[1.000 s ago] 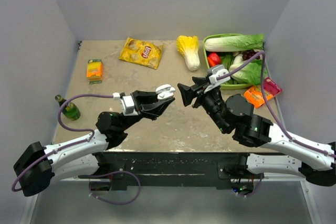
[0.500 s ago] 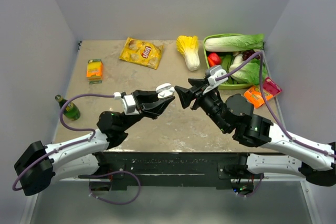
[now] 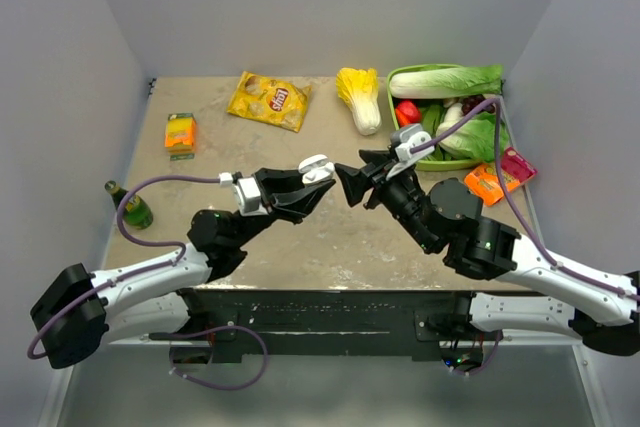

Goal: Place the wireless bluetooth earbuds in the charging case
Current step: Place the earbud in the charging case.

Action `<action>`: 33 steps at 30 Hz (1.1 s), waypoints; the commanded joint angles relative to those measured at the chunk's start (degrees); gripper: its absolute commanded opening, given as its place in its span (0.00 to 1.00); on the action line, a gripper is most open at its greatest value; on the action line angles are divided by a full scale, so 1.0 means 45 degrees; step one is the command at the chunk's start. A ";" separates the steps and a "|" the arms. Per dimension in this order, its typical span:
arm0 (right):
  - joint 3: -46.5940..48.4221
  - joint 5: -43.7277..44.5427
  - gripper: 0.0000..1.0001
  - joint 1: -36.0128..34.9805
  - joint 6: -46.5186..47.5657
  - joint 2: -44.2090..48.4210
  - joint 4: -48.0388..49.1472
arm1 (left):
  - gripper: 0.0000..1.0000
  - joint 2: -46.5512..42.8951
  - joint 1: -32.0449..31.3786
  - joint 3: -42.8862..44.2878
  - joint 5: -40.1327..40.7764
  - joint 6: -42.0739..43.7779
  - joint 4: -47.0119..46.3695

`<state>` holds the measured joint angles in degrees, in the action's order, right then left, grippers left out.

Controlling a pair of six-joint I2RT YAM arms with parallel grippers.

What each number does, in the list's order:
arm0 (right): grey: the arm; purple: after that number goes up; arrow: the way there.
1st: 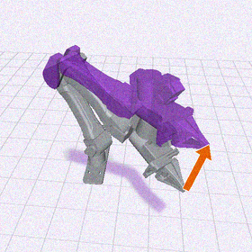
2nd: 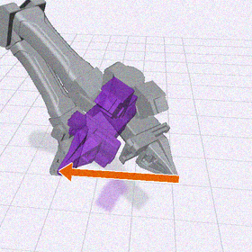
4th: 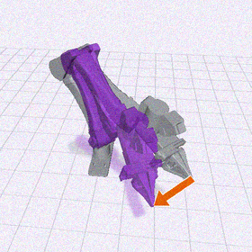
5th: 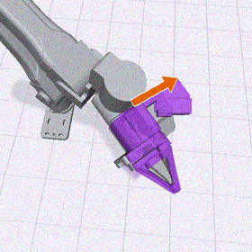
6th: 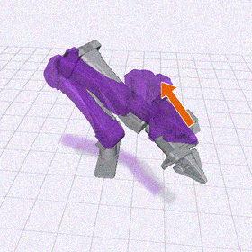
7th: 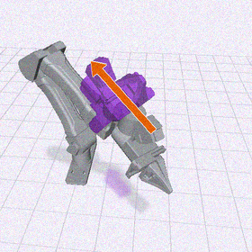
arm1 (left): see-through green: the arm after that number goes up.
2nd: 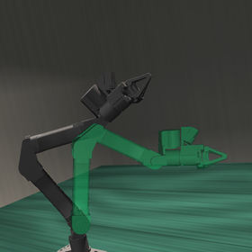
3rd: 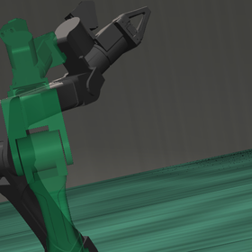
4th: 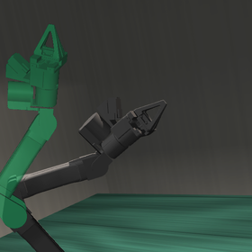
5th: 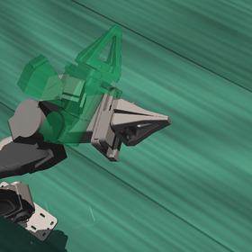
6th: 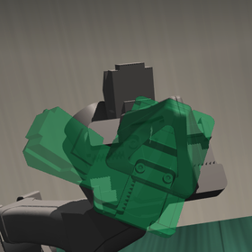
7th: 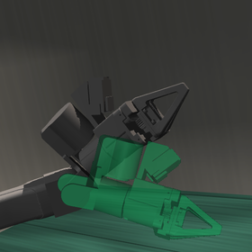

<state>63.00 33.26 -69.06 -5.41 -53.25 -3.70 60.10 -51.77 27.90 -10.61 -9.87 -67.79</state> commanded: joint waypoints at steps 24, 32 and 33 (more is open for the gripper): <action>0.0237 0.0266 0.60 -0.0142 -0.0750 0.0858 -0.0387 | 0.00 0.0532 0.0000 0.0538 0.0346 0.0162 -0.0736; 0.0435 0.0134 0.61 -0.0142 -0.1434 0.0583 -0.0645 | 0.00 0.0415 0.0000 0.0382 0.0483 0.0181 -0.0678; 0.0317 -0.0625 0.61 -0.0123 -0.1570 0.0758 -0.0352 | 0.00 0.0454 -0.0019 0.0421 0.0522 0.0201 -0.0620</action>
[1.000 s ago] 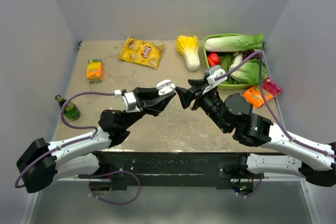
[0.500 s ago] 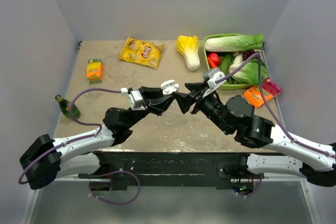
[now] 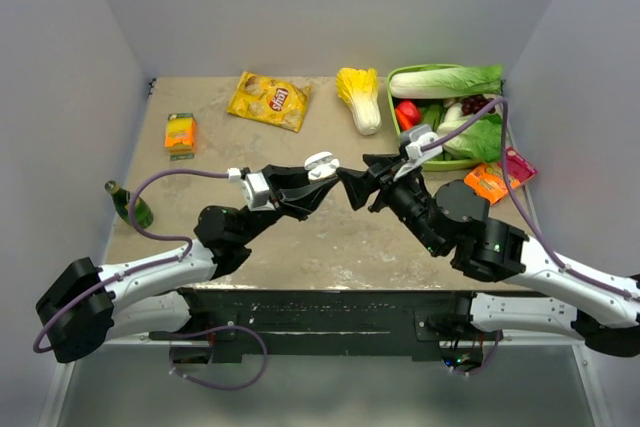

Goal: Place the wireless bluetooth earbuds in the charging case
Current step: Place the earbud in the charging case.

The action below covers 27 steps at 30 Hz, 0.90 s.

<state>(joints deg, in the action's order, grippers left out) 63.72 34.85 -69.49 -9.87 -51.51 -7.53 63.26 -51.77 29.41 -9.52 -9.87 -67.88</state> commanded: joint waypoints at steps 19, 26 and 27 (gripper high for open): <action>0.0566 -0.2373 0.65 -0.0026 -0.2123 -0.0468 0.0696 | 0.00 -0.0133 -0.0078 0.0105 0.0260 0.0103 -0.0678; 0.0722 -0.2627 0.65 -0.0026 -0.2260 -0.0624 0.0911 | 0.00 -0.0055 -0.0097 0.0066 0.0338 0.0084 -0.0639; 0.0761 -0.2724 0.65 -0.0026 -0.2279 -0.0721 0.0931 | 0.00 -0.0036 -0.0078 0.0066 0.0338 0.0103 -0.0639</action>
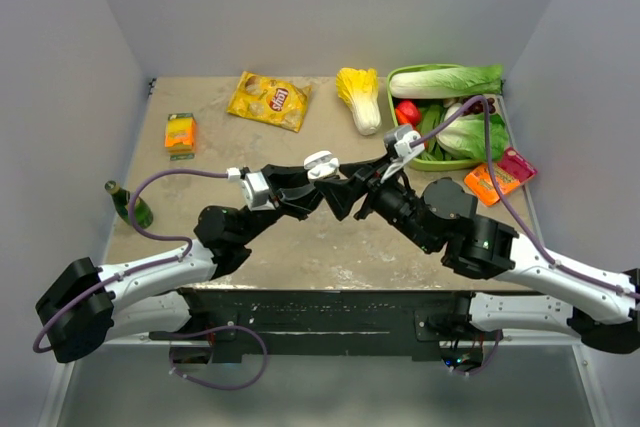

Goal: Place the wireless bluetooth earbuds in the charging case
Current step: Place the earbud in the charging case.

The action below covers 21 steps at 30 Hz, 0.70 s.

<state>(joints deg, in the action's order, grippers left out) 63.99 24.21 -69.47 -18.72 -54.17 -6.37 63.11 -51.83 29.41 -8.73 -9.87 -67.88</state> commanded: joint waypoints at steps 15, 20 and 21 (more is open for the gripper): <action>0.1054 -0.1375 0.65 -0.0030 -0.0917 -0.0442 0.0771 | 0.00 0.0369 -0.0083 0.0222 0.0339 -0.0053 -0.0658; 0.1113 -0.1648 0.65 -0.0030 -0.1074 -0.0403 0.0752 | 0.00 0.0506 -0.0083 0.0339 0.0378 -0.0131 -0.0600; 0.1094 -0.1707 0.65 -0.0030 -0.1132 -0.0384 0.0752 | 0.00 0.0526 -0.0083 0.0340 0.0397 -0.0151 -0.0600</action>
<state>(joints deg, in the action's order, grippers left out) 65.82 19.84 -69.36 -21.87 -56.16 -6.11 64.62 -51.88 29.41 -6.79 -9.93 -69.21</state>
